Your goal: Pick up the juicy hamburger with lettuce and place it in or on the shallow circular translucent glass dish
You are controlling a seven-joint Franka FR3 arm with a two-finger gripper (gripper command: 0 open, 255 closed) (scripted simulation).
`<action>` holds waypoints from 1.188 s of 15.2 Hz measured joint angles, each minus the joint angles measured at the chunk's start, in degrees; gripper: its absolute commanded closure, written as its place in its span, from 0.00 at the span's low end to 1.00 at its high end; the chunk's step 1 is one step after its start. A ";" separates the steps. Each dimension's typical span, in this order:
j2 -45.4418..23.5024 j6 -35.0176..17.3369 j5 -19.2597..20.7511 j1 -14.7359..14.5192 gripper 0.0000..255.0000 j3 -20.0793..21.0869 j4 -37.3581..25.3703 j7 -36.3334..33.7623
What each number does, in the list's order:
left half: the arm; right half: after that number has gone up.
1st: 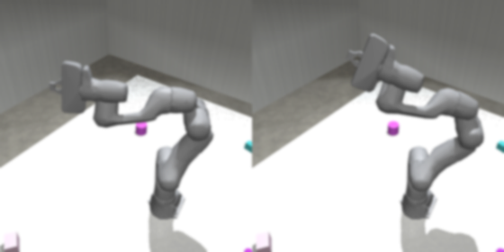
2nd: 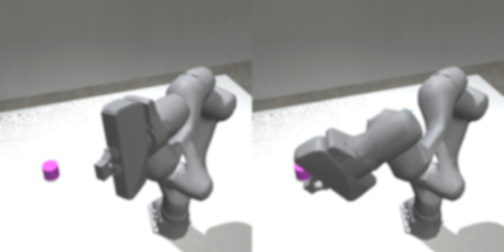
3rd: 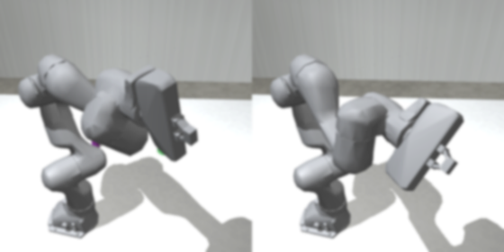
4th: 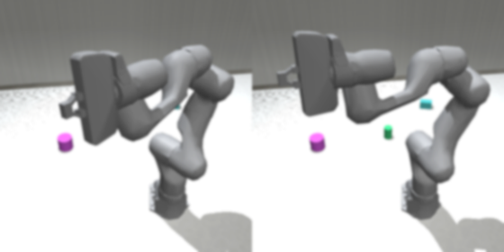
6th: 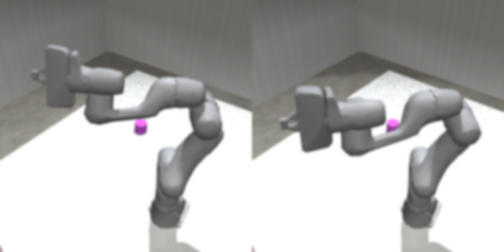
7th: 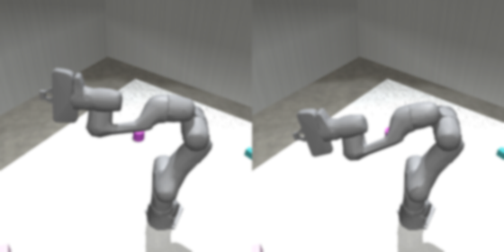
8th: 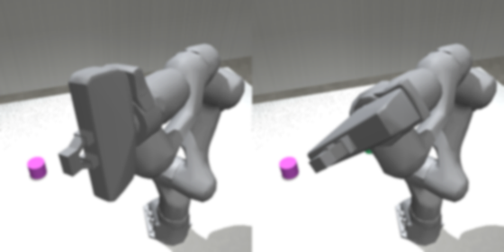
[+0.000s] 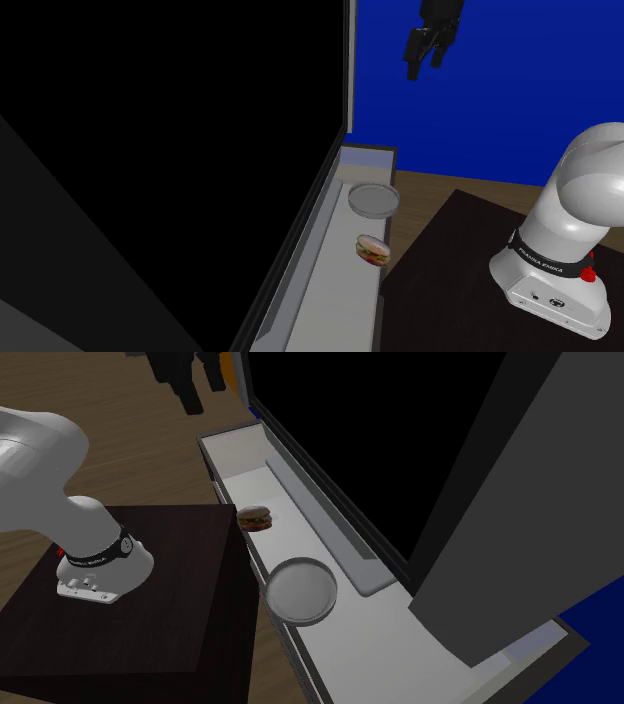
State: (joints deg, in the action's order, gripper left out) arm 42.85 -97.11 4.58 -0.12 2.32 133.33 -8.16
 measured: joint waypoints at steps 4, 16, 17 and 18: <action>0.59 -2.98 -0.65 -0.63 0.00 0.92 3.88 -1.00; -2.47 -22.66 -4.81 -4.97 0.00 7.27 21.85 -7.08; -3.46 -24.63 -5.35 -5.55 0.00 8.22 22.97 -7.99; -4.77 -26.88 -5.76 -5.98 0.00 9.05 24.05 -8.78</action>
State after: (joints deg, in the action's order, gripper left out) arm 38.08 -123.98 -1.18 -6.10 11.37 157.38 -16.94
